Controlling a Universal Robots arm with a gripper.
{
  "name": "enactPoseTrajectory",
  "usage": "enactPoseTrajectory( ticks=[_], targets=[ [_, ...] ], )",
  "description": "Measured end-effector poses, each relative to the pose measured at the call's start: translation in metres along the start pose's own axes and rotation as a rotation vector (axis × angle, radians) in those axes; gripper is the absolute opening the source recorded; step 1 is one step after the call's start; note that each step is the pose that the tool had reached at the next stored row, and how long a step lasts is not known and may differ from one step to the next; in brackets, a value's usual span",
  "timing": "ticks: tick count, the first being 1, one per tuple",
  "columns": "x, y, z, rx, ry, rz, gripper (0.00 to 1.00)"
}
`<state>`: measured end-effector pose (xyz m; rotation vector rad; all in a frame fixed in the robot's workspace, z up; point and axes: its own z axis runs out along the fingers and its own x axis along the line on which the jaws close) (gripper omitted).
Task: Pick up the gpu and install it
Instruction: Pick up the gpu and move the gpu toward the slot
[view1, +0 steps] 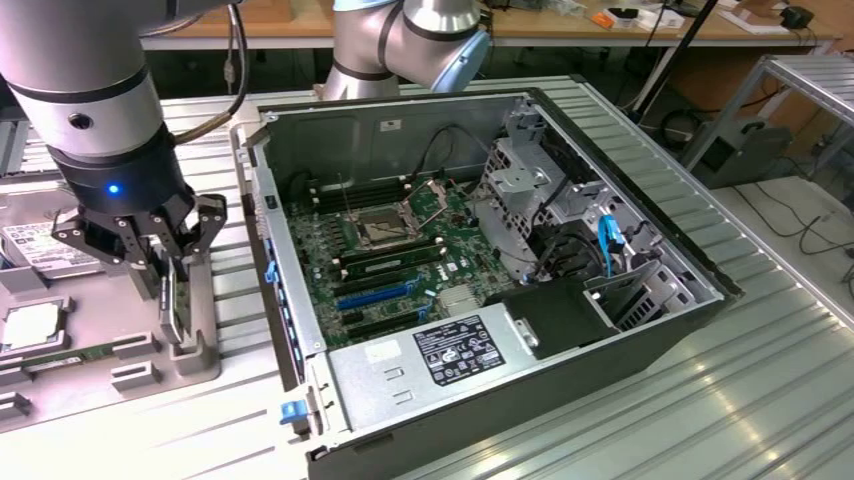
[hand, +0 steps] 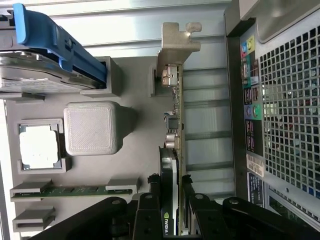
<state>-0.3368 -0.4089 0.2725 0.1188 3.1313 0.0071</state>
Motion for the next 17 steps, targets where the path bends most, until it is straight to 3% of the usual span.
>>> enactPoseTrajectory(
  ticks=[17],
  targets=[
    [0.000, 0.0001, -0.0183, 0.0012, 0.0042, 0.000, 0.27]
  ],
)
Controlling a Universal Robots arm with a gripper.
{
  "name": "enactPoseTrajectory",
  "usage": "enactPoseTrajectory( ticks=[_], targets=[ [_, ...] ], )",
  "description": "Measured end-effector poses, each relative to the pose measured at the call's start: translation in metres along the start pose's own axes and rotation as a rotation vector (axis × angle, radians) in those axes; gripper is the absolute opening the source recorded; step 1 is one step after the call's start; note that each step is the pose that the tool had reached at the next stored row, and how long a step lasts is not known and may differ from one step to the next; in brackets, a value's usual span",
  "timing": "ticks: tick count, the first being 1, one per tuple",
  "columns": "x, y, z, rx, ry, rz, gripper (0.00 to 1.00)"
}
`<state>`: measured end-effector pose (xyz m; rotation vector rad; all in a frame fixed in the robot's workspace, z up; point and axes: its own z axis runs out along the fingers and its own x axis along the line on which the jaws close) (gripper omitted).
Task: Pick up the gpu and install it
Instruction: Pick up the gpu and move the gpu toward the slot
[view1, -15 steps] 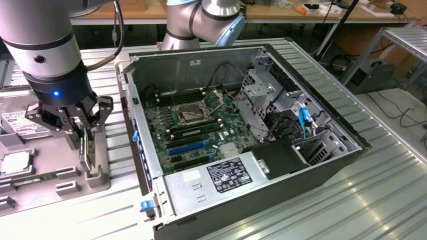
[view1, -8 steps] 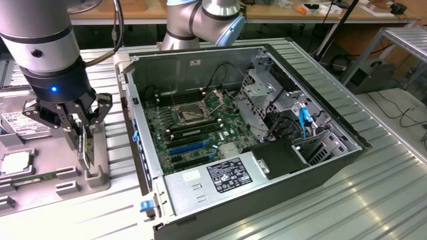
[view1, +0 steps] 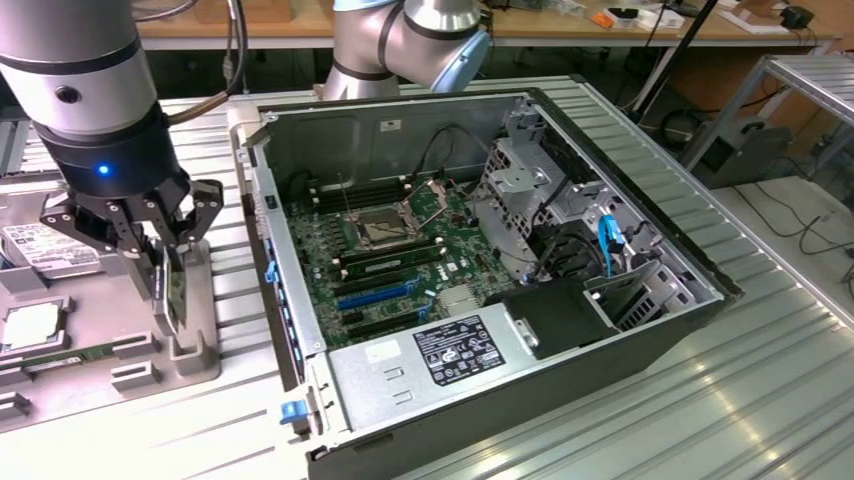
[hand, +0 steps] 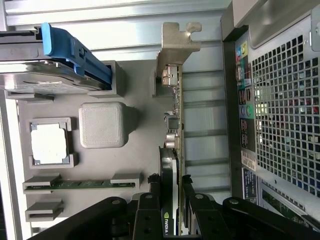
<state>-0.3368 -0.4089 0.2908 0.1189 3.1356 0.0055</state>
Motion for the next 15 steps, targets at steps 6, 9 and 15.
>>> enactPoseTrajectory(
  ticks=[6, 9, 15],
  targets=[
    [0.0000, 0.0001, -0.0047, -0.0002, -0.0003, 0.000, 0.27],
    [0.0000, 0.0000, -0.0051, 0.0000, 0.0000, 0.000, 0.27],
    [0.0000, 0.0000, -0.0051, 0.0001, 0.0000, 0.000, 0.27]
  ],
)
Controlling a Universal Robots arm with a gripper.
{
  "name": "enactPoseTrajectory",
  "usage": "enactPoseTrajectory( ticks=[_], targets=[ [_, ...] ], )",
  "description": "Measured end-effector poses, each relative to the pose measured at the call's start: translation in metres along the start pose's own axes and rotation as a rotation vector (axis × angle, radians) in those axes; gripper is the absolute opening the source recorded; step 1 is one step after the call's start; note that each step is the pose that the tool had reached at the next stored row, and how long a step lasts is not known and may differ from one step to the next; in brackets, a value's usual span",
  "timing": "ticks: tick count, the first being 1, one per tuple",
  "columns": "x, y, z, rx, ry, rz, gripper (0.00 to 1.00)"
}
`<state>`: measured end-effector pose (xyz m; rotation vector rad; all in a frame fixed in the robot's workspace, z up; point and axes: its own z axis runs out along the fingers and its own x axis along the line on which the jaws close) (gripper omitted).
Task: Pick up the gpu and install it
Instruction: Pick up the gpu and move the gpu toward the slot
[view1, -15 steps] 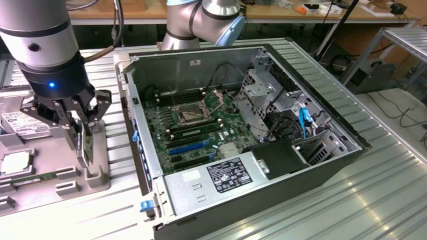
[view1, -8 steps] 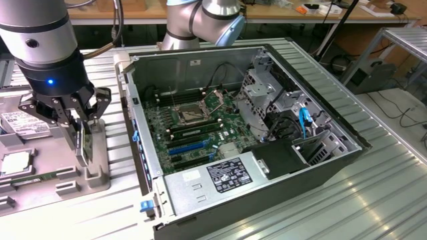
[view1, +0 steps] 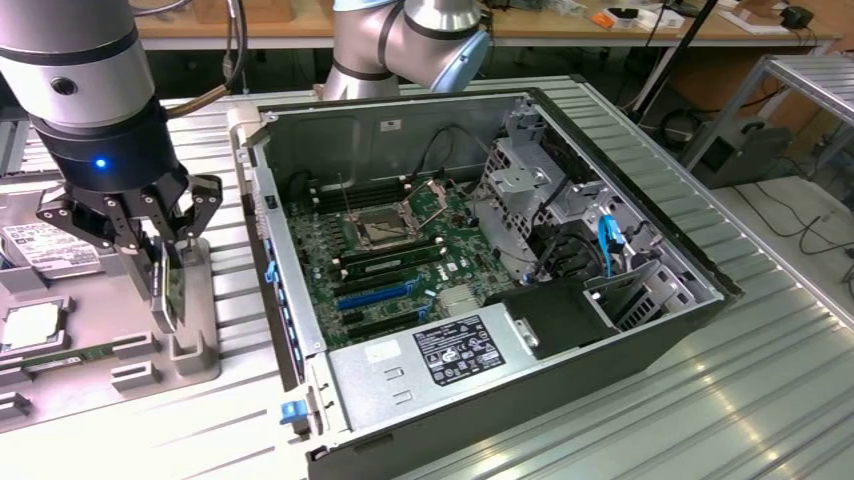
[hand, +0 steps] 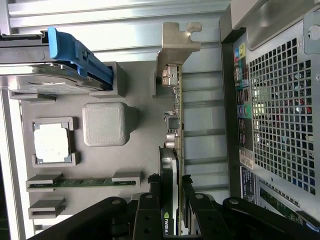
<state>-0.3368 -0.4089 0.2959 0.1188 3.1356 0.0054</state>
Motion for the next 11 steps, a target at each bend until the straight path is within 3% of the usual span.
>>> enactPoseTrajectory(
  ticks=[5, 11],
  targets=[
    [0.000, 0.0000, -0.0012, 0.0003, 0.0010, 0.000, 0.27],
    [0.000, 0.0001, -0.0124, 0.0003, 0.0043, 0.000, 0.27]
  ],
)
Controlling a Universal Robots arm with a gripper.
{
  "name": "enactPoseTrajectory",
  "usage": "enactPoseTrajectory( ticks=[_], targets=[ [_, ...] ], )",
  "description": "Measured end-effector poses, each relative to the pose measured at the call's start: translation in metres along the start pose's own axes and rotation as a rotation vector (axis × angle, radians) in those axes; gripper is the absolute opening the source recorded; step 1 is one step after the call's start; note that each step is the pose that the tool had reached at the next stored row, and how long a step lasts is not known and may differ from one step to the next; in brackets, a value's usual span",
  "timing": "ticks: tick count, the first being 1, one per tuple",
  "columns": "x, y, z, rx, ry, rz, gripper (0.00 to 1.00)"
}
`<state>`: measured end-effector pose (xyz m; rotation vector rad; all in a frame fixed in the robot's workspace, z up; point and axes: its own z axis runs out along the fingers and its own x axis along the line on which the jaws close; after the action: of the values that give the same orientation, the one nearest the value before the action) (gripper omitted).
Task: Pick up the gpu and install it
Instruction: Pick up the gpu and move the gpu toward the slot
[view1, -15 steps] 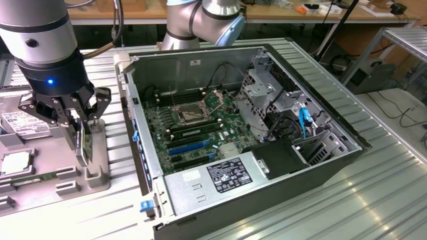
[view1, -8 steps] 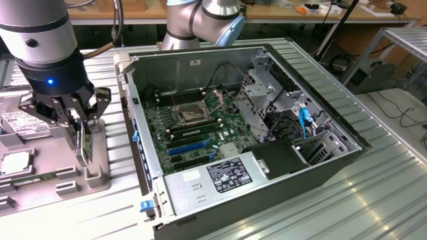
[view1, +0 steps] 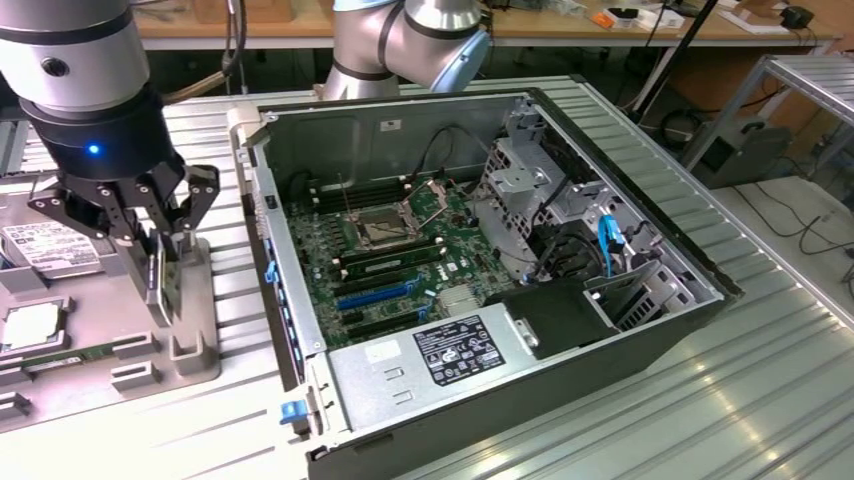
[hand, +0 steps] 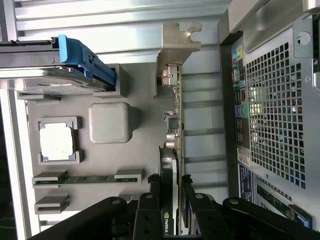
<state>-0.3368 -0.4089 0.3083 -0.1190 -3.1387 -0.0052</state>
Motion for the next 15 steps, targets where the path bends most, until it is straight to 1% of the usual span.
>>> enactPoseTrajectory(
  ticks=[2, 5, 15],
  targets=[
    [0.000, 0.0000, -0.0033, 0.0001, 0.0010, 0.000, 0.27],
    [0.000, 0.0000, -0.0124, 0.0003, 0.0039, 0.000, 0.27],
    [0.000, 0.0001, -0.0263, 0.0006, 0.0077, 0.000, 0.27]
  ],
)
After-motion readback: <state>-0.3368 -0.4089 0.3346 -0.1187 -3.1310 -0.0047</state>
